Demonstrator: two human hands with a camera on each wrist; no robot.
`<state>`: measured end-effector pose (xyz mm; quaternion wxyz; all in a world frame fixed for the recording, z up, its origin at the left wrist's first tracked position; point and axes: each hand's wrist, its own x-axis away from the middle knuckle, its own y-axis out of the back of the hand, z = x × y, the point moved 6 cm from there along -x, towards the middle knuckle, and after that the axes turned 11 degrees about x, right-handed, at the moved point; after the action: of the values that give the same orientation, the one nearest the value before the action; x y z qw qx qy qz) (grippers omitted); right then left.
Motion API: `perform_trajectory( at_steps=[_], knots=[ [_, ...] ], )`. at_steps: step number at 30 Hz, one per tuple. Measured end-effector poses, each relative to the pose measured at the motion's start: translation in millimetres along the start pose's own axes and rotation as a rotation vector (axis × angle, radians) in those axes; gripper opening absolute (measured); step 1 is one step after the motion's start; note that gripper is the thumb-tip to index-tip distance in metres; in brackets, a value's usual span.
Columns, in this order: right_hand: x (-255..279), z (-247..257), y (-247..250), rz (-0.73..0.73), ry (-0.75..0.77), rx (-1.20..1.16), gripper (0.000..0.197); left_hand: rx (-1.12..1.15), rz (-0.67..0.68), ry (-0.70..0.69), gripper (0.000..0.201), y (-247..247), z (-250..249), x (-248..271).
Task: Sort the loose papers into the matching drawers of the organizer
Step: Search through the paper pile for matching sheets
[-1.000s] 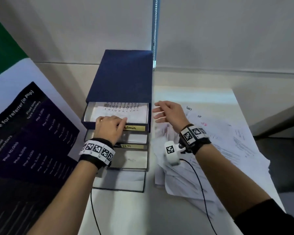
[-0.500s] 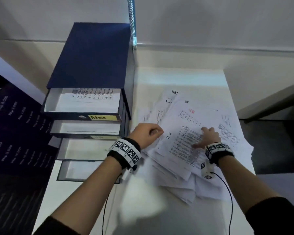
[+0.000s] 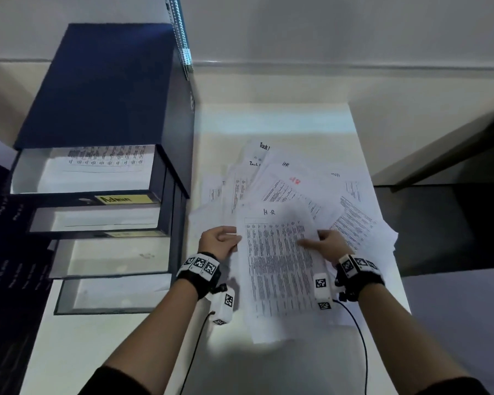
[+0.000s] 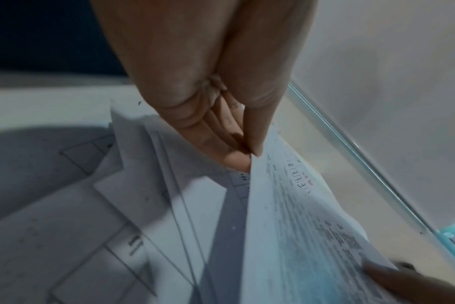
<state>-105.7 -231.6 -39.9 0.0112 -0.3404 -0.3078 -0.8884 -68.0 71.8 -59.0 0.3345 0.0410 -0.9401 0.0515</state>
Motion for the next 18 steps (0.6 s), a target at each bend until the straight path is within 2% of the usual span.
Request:
perform_trajectory(
  at_steps=[3,5,6,8,11,13,15,18],
  knots=[
    [8,-12,-3,-0.038,-0.02,-0.007,0.032,-0.02,-0.018,-0.076,0.015,-10,-3,5],
    [9,-27,8,-0.192,-0.099,0.001,0.035,-0.25,-0.126,-0.204,0.017,-12,-9,4],
    [10,-35,17,-0.287,-0.165,0.029,0.039,-0.429,-0.16,-0.266,0.026,-14,-13,1],
    [17,-48,31,-0.422,-0.265,0.033,0.042,-0.733,-0.135,-0.342,0.052,-22,-18,-4],
    [21,-54,35,-0.475,-0.219,-0.077,0.021,-0.978,-0.067,-0.341,0.074,-32,-20,-9],
    [20,-50,29,-0.437,-0.158,-0.12,0.01,-1.015,-0.037,-0.305,0.082,-37,-18,-11],
    [19,-42,21,-0.386,-0.103,-0.133,0.018,-0.95,-0.023,-0.322,0.082,-40,-17,-10],
    [17,-33,10,-0.352,-0.065,-0.092,0.029,-0.849,-0.008,-0.431,0.067,-43,-19,1]
  ],
)
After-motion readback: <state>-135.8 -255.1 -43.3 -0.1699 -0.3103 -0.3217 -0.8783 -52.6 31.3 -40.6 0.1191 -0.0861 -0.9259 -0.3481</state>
